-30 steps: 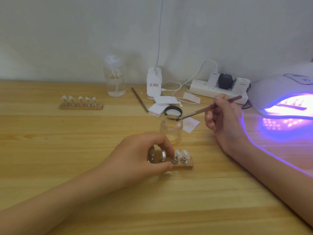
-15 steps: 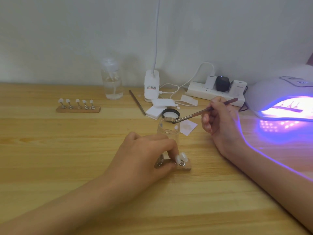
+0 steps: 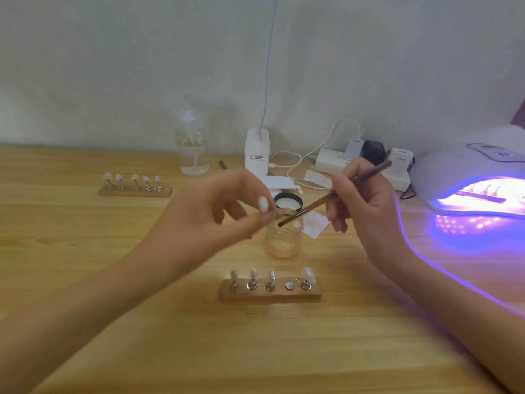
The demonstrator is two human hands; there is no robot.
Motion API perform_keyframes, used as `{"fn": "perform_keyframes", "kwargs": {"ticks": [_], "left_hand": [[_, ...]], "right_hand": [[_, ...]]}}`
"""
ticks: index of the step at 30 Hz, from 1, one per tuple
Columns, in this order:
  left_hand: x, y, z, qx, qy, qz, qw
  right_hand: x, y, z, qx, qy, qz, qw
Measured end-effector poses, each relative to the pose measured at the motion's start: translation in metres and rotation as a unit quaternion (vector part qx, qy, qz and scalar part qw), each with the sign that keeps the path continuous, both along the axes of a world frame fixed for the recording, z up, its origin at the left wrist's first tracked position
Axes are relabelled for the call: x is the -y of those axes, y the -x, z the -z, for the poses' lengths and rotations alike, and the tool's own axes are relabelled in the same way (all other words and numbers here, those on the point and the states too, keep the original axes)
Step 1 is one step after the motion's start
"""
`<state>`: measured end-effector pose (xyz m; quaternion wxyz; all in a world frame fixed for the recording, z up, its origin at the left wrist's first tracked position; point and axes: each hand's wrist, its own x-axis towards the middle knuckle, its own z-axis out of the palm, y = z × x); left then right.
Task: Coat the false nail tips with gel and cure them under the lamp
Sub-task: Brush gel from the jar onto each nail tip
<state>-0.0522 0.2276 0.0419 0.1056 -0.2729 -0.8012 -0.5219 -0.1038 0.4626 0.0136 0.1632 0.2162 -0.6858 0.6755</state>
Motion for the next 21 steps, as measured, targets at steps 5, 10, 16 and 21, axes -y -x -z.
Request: {"fn": "perform_keyframes", "kwargs": {"ticks": [5,10,16,21], "left_hand": [[0.008,0.032,0.024,0.148,-0.072,-0.04,0.986],[0.003,0.038,0.039,0.184,-0.135,-0.027,0.973],[0.001,0.04,0.044,0.159,-0.138,-0.038,0.977],[0.0,0.04,0.048,0.141,-0.133,-0.035,0.981]], "right_hand": [[0.013,-0.002,-0.005,-0.031,-0.095,0.007,0.995],[0.017,-0.003,-0.003,-0.045,-0.126,0.004,0.991],[0.018,-0.003,0.0,-0.022,-0.112,0.003,0.993],[0.009,0.0,0.001,0.023,-0.023,0.029,0.999]]}}
